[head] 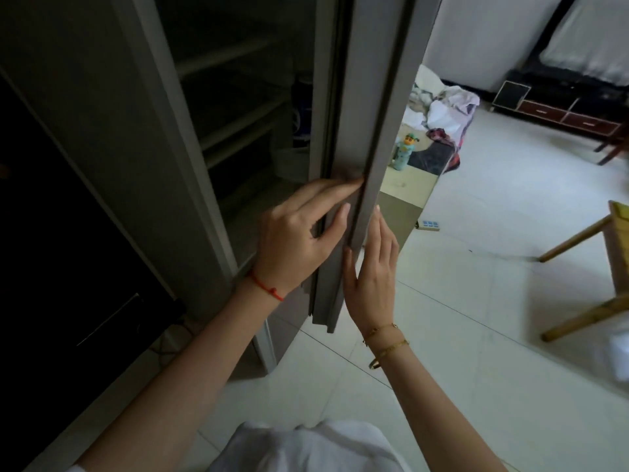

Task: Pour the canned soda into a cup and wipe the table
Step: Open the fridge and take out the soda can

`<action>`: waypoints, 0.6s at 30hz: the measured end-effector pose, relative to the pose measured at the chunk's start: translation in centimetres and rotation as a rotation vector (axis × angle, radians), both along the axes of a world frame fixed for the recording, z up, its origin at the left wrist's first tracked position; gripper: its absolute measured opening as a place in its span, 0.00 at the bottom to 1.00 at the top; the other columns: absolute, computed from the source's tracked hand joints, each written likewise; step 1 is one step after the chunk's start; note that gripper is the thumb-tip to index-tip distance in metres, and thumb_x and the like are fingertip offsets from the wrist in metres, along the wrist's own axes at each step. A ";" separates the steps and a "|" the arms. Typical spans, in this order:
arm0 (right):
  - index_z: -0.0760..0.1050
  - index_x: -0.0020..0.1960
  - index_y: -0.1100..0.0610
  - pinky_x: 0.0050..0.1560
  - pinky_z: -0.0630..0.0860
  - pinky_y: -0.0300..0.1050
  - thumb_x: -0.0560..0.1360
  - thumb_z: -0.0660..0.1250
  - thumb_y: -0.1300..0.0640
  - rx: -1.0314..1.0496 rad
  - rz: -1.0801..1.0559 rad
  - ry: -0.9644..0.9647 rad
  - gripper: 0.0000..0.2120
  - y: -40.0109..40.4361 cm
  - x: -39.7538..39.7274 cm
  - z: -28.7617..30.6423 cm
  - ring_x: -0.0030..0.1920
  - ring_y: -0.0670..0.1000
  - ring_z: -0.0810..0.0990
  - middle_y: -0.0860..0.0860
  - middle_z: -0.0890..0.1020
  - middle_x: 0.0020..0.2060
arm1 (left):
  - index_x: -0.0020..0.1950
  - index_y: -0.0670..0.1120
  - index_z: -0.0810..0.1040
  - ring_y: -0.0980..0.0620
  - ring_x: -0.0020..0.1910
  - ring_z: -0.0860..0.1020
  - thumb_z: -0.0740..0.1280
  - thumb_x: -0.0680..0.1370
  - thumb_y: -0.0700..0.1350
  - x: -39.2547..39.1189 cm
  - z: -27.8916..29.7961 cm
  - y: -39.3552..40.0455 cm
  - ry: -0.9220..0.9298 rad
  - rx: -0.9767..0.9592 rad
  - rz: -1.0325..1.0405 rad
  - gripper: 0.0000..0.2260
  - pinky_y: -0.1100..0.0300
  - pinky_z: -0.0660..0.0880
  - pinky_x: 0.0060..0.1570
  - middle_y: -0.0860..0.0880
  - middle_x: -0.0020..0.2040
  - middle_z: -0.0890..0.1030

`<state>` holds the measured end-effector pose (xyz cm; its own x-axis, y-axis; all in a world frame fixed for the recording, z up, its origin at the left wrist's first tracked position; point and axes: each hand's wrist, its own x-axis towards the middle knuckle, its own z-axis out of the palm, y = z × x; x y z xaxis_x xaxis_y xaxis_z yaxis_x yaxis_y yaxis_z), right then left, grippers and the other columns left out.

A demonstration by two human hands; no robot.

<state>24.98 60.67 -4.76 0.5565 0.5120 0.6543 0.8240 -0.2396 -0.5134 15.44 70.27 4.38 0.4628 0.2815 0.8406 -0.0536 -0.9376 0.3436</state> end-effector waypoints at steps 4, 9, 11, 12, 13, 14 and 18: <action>0.51 0.78 0.59 0.71 0.66 0.56 0.82 0.56 0.53 0.042 -0.066 -0.018 0.28 -1.7 1.2 0.2 0.73 0.57 0.64 0.56 0.63 0.75 | 0.60 0.40 0.80 0.51 0.57 0.79 0.68 0.78 0.37 1.1 -0.6 -0.4 -0.055 0.017 0.051 0.11 0.62 0.76 0.59 0.43 0.56 0.82; 0.41 0.79 0.48 0.71 0.67 0.57 0.82 0.59 0.57 0.059 -0.135 -0.010 0.34 -3.4 3.0 0.0 0.72 0.57 0.64 0.56 0.63 0.75 | 0.66 0.40 0.75 0.48 0.66 0.72 0.70 0.76 0.36 3.0 -1.1 0.0 -0.010 0.026 -0.034 0.18 0.57 0.73 0.66 0.40 0.63 0.76; 0.44 0.79 0.50 0.71 0.66 0.57 0.81 0.59 0.59 0.067 -0.165 -0.003 0.33 -4.2 3.9 0.0 0.73 0.56 0.64 0.55 0.62 0.75 | 0.68 0.39 0.73 0.47 0.68 0.71 0.70 0.77 0.37 3.7 -1.4 -0.4 0.030 0.035 -0.094 0.20 0.53 0.72 0.67 0.40 0.66 0.75; 0.45 0.79 0.51 0.71 0.65 0.57 0.81 0.59 0.59 0.073 -0.182 -0.003 0.32 -4.6 4.3 0.0 0.73 0.56 0.63 0.55 0.62 0.75 | 0.69 0.38 0.73 0.46 0.70 0.71 0.69 0.77 0.37 4.2 -1.6 -0.6 0.055 0.024 -0.114 0.20 0.52 0.72 0.67 0.40 0.67 0.74; 0.47 0.79 0.53 0.72 0.65 0.57 0.81 0.59 0.60 0.080 -0.200 -0.002 0.31 -4.9 4.7 0.0 0.73 0.56 0.63 0.55 0.62 0.75 | 0.70 0.37 0.71 0.46 0.71 0.70 0.69 0.77 0.38 4.6 -1.7 -0.8 0.078 0.012 -0.127 0.22 0.50 0.72 0.68 0.40 0.69 0.73; 0.48 0.79 0.55 0.72 0.64 0.57 0.81 0.59 0.60 0.088 -0.216 0.004 0.31 -5.2 5.2 0.1 0.74 0.56 0.63 0.55 0.62 0.76 | 0.71 0.37 0.70 0.45 0.72 0.69 0.69 0.78 0.39 5.0 -1.8 -0.9 0.100 0.004 -0.132 0.23 0.48 0.71 0.68 0.40 0.70 0.71; 0.49 0.79 0.55 0.74 0.63 0.53 0.82 0.58 0.60 0.116 -0.260 0.062 0.29 -6.3 7.5 0.1 0.73 0.48 0.61 0.51 0.61 0.76 | 0.75 0.38 0.64 0.43 0.76 0.63 0.67 0.78 0.43 6.9 -2.5 -1.2 0.179 0.025 -0.103 0.27 0.41 0.68 0.69 0.40 0.75 0.66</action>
<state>32.52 54.36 -4.70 0.7000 0.2703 0.6610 0.7088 -0.3753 -0.5973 22.37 69.02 1.91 0.6308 0.2049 0.7484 -0.0897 -0.9388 0.3327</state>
